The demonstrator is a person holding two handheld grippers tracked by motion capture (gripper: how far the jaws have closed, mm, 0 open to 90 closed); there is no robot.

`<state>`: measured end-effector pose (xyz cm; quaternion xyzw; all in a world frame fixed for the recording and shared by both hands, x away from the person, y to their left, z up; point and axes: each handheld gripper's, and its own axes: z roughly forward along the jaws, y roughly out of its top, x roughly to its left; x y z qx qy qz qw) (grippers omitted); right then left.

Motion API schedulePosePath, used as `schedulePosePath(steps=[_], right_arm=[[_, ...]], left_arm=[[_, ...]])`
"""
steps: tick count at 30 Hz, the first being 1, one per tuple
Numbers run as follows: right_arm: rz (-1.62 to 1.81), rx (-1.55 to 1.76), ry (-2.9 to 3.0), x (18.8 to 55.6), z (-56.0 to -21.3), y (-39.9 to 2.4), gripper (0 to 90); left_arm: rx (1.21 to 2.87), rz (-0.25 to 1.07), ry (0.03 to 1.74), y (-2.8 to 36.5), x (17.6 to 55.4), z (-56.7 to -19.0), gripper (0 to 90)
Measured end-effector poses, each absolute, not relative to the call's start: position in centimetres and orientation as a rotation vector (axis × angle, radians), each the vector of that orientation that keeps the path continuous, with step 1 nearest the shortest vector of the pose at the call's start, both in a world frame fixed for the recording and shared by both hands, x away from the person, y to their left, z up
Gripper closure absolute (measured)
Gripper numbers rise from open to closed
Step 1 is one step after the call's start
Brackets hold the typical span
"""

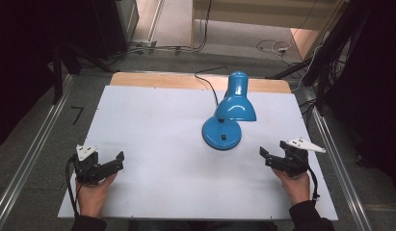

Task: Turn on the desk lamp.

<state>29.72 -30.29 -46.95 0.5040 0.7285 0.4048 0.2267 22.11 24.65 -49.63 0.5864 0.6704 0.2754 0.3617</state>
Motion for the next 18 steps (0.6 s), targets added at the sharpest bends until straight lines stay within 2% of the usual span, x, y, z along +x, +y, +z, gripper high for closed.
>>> schedulePosePath(steps=[18], right_arm=[[1.122,1.36,2.064,30.5,-47.0,-27.6,12.8]], left_arm=[[1.506,0.721,1.706,24.4,21.6,-49.2,7.5]])
